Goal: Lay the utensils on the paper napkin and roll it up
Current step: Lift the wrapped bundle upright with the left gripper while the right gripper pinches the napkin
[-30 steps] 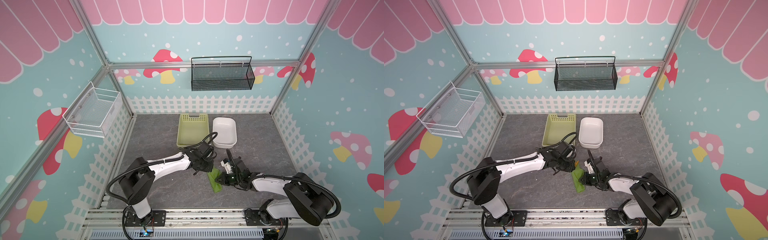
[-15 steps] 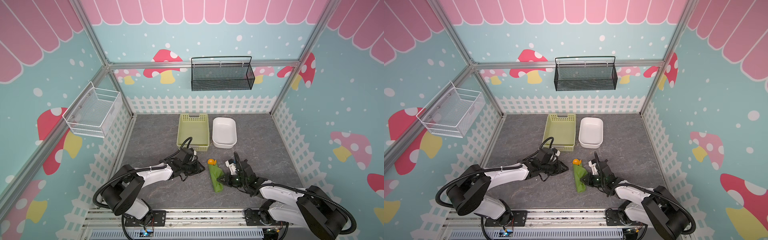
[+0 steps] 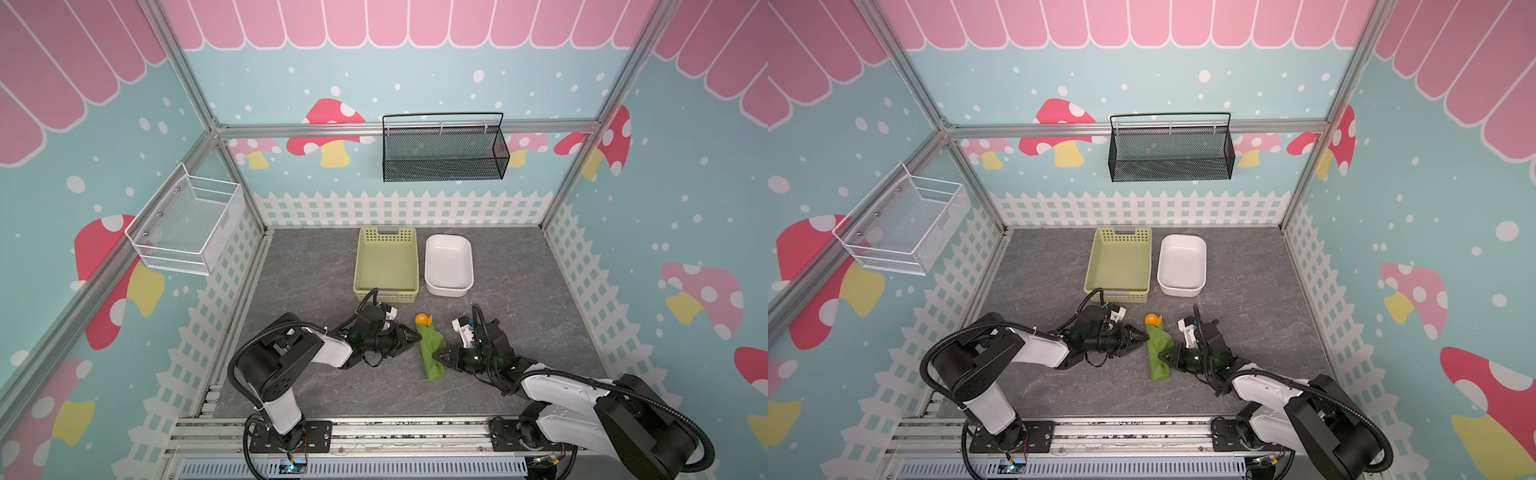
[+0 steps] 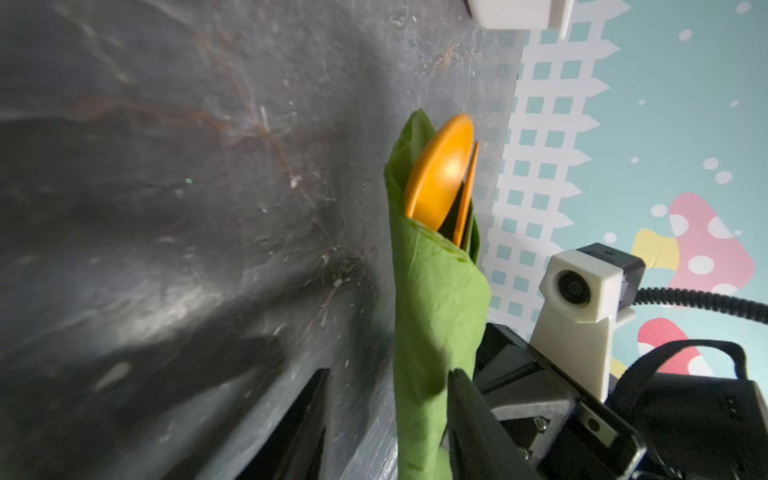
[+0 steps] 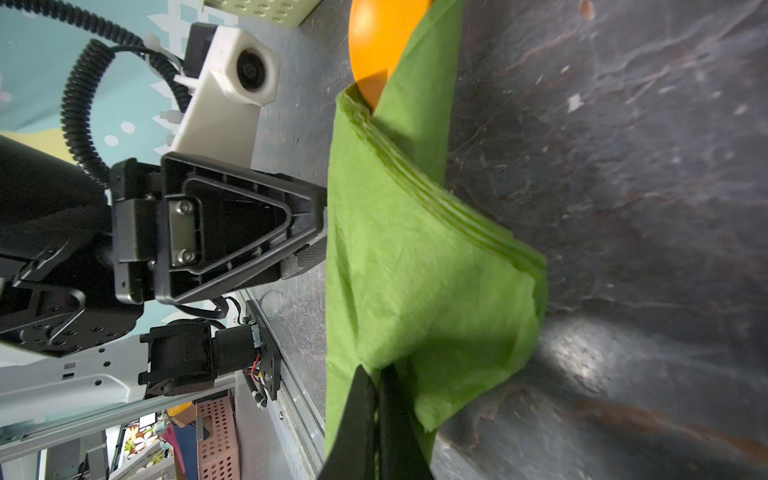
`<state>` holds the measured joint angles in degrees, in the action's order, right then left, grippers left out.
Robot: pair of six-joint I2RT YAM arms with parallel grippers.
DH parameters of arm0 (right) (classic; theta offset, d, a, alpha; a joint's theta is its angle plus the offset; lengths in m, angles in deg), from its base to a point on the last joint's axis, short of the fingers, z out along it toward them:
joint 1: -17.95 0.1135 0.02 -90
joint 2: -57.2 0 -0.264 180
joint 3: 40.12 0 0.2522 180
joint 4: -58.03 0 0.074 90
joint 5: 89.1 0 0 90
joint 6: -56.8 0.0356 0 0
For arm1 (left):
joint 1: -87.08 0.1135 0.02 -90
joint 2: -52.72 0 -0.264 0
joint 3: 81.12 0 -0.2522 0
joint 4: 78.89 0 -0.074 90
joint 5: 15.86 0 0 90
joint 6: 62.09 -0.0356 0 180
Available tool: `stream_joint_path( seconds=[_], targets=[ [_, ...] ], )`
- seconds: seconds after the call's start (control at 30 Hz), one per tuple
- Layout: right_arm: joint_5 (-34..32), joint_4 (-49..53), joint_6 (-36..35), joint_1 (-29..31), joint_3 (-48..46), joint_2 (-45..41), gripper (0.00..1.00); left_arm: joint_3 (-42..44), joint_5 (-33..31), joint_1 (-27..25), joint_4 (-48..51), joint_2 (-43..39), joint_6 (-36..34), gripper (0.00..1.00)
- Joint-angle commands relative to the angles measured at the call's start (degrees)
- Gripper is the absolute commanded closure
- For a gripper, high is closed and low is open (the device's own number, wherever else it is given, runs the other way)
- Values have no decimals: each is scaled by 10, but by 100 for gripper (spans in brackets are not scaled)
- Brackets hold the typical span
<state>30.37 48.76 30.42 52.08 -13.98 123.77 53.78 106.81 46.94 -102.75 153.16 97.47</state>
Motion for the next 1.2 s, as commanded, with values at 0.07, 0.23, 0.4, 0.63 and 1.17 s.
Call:
stream_joint_path(
  seconds=[0.07, 0.23, 0.4, 0.63, 1.17],
  targets=[
    [17, -43, 24, -1, -6, 6, 100, -17, 15, -11, -102, 41, 57, 52],
    [23, -53, 27, -2, -8, 9, 100, -33, 19, -17, -130, 67, 75, 53],
    [26, -53, 26, -2, -10, 12, 100, -48, 23, -22, -147, 80, 82, 55],
    [24, -53, 27, -2, -15, 10, 100, -51, 23, -26, -154, 86, 84, 60],
    [8, -12, 25, -3, -9, -31, 100, -51, -4, -19, -135, 22, 37, 82]
  ],
)
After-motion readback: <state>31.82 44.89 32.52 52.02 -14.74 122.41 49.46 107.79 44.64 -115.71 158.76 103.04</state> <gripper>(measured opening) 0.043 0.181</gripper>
